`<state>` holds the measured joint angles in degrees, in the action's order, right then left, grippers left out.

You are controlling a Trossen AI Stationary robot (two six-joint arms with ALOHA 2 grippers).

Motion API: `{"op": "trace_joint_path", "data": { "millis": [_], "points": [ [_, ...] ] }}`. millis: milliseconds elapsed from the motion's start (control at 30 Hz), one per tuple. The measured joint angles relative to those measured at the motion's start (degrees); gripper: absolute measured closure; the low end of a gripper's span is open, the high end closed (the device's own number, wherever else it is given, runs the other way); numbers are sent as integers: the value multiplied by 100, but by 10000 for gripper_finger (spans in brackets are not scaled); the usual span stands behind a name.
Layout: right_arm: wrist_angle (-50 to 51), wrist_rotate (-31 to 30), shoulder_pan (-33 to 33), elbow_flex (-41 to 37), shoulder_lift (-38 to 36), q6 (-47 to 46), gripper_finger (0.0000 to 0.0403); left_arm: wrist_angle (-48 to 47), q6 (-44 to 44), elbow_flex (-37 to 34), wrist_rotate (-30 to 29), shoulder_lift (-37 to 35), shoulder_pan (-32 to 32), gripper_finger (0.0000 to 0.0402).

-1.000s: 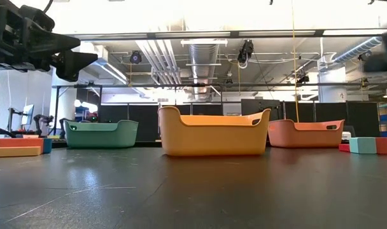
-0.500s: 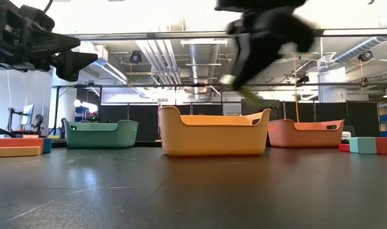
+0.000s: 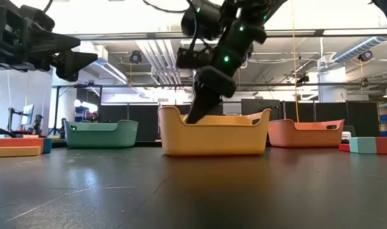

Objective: Sort blocks by size
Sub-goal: Put the yellow thin block into the yellow bin, then put the orange thin block into the yellow bin

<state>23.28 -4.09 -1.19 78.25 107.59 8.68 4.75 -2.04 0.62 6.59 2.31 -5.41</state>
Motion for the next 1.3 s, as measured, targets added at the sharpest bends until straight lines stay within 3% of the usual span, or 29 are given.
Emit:
{"op": "trace_joint_path", "data": {
  "millis": [633,800,1033,1200,1300],
  "points": [
    [-8,697,2,1,450,-273,273,-6,0,0,0,12,1,128],
    [10,676,2,1,470,-271,241,-7,1,0,0,12,1,128],
    [112,202,18,156,443,-280,181,-6,0,0,0,12,2,128],
    [1261,104,66,880,308,-29,144,-8,2,0,0,12,0,128],
    [1930,110,172,1267,129,-477,131,-8,0,0,0,17,0,128]
  ]
}}
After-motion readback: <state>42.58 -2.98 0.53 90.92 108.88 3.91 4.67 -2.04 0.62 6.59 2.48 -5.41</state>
